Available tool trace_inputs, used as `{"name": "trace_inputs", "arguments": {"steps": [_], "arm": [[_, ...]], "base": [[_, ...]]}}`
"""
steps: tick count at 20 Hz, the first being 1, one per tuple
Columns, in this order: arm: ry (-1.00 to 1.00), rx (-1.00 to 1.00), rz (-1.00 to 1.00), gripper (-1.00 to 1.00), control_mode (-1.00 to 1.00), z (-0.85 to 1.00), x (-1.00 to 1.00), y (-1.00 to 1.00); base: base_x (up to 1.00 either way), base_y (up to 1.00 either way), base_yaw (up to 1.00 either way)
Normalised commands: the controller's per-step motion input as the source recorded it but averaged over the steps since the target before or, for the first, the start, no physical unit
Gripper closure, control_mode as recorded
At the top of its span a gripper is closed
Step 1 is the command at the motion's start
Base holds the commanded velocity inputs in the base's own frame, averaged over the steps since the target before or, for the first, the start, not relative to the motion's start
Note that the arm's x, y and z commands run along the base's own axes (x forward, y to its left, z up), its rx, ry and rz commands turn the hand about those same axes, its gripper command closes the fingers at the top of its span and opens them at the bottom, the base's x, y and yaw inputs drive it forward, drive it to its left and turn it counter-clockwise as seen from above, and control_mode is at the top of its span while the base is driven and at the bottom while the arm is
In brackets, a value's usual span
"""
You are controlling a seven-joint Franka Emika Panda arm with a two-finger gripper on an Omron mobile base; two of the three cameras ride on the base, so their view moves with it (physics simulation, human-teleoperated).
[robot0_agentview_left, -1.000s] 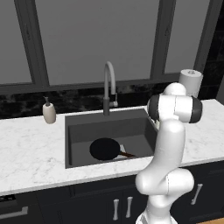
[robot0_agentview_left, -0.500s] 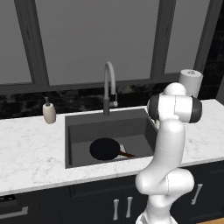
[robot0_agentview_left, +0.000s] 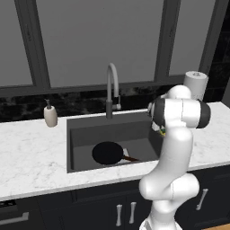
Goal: Pick the pan and sponge and place them into the sink. Then turn on the water.
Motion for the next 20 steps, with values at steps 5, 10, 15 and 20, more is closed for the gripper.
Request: {"name": "trace_inputs", "arguments": {"steps": [5,10,15,20], "arm": [[-0.05,0.0,0.08,1.0,-1.0,0.0,-0.1,0.97],[0.01,0.01,0.02,1.0,-1.0,-0.04,-0.1,0.64],[0.06,0.0,-0.01,1.0,-1.0,-0.28,0.16,0.22],[0.0,0.0,0.0,1.0,-1.0,-0.51,0.04,0.11]], "base": [[0.0,0.0,0.0],[0.0,0.0,0.0],[0.0,0.0,0.0],[0.0,0.0,0.0]]}}
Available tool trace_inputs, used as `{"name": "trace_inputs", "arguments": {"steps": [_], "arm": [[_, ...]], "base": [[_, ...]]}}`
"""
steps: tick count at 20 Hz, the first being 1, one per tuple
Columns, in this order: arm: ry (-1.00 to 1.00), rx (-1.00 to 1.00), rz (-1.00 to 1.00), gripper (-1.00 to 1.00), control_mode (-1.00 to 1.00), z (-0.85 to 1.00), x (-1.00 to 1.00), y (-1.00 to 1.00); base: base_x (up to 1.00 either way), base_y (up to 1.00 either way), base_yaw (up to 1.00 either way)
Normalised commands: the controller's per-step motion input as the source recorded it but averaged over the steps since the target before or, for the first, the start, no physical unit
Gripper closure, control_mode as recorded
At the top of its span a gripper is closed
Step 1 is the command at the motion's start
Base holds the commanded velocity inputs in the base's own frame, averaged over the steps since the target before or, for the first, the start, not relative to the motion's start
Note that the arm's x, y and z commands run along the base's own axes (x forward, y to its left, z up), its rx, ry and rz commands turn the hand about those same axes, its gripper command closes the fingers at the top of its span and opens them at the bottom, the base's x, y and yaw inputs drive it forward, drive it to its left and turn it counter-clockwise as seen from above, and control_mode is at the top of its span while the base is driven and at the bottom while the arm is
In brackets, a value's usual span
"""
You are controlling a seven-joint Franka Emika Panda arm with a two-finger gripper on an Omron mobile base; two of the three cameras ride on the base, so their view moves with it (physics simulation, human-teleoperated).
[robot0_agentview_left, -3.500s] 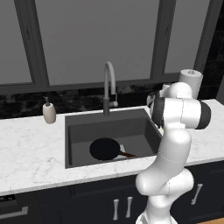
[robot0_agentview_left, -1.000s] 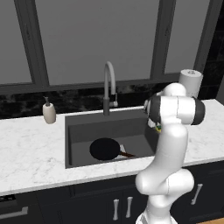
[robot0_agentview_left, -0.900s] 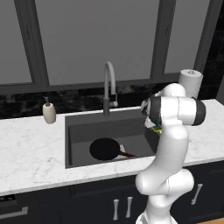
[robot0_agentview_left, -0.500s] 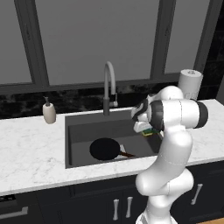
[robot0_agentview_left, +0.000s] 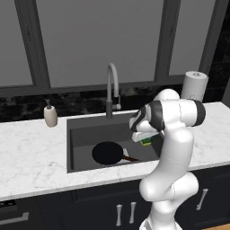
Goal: Pick the pan and sponge and place them into the sink. Then turn on the water.
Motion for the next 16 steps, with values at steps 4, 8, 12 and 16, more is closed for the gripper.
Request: {"name": "trace_inputs", "arguments": {"steps": [4,8,12,16], "arm": [[0.0,0.0,0.0,1.0,-1.0,-0.59,0.05,0.22],[0.0,0.0,0.0,1.0,-1.0,-0.57,0.08,0.23],[0.0,0.01,0.0,1.0,-1.0,-0.4,0.19,0.07],[0.0,0.03,0.0,1.0,-1.0,-0.3,0.26,0.0]], "base": [[0.0,0.0,0.0],[0.0,0.0,0.0],[0.0,0.0,0.0],[0.0,0.0,0.0]]}}
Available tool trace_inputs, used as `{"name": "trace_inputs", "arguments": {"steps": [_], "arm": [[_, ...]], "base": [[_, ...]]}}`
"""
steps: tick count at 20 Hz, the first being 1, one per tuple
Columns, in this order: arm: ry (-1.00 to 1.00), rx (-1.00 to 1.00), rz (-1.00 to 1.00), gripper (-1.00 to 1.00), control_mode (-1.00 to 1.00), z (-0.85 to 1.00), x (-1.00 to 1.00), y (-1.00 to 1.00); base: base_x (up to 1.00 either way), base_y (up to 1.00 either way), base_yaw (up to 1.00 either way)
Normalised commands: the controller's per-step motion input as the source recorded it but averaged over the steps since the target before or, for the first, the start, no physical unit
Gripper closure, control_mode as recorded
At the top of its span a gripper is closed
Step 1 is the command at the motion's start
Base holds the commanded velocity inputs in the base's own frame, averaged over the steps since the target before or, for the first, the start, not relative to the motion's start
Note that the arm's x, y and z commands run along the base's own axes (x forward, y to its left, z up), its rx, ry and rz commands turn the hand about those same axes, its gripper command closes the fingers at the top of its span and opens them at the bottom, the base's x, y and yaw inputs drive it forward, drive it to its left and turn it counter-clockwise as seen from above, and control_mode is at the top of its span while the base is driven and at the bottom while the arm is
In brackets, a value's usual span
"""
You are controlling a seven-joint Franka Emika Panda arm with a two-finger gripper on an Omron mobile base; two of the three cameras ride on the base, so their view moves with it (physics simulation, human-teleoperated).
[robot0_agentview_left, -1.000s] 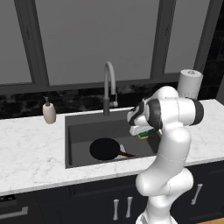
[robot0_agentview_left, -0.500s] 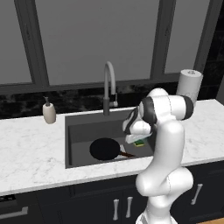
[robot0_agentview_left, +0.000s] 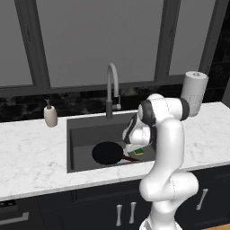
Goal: Pick the pan and sponge and place them into the sink. Then turn on the water.
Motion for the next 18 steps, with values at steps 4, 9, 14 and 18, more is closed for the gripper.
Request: {"name": "trace_inputs", "arguments": {"steps": [4,9,14,18], "arm": [[0.0,0.03,0.0,1.0,-1.0,-0.27,0.32,0.0],[0.0,0.02,0.0,-1.0,-1.0,-0.25,0.19,0.0],[0.0,0.02,0.0,-1.0,-1.0,0.03,0.0,0.0],[0.06,0.0,-0.04,-1.0,-1.0,0.34,-0.01,0.0]], "base": [[0.0,0.0,0.0],[0.0,0.0,0.0],[0.0,0.0,0.0],[0.0,0.0,0.0]]}}
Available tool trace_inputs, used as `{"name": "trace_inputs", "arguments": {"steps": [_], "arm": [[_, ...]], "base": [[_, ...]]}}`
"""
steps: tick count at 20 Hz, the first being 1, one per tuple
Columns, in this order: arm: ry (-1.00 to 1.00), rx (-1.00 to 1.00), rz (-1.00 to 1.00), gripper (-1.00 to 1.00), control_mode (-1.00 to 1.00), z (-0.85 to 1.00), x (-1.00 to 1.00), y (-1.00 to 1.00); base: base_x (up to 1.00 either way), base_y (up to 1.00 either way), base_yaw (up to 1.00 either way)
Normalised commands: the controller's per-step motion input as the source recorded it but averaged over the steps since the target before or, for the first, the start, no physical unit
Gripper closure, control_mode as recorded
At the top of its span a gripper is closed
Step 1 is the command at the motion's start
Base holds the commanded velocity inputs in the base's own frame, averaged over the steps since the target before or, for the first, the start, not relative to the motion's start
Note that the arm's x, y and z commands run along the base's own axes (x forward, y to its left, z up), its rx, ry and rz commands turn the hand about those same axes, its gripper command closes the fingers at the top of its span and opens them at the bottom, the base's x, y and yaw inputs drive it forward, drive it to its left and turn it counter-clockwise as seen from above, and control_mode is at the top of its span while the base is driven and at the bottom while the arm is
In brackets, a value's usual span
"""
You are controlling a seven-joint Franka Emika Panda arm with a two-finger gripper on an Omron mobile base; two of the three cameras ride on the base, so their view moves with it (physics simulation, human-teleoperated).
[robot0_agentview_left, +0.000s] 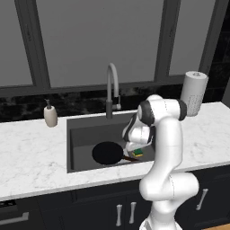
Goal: Pick the pan and sponge and place them into the sink. Then turn on the water.
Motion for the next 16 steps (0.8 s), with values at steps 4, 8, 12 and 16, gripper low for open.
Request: {"name": "trace_inputs", "arguments": {"steps": [4,8,12,16], "arm": [[0.03,0.0,-0.08,-1.0,-1.0,0.55,-0.07,0.03],[0.0,0.0,-0.07,-1.0,-1.0,0.84,-0.29,0.07],[-0.01,0.0,-0.04,-1.0,-1.0,1.0,-0.58,0.15],[-0.03,0.01,-0.07,-1.0,-1.0,1.0,-0.74,0.0]], "base": [[0.0,0.0,0.0],[0.0,0.0,0.0],[0.0,0.0,0.0],[0.0,0.0,0.0]]}}
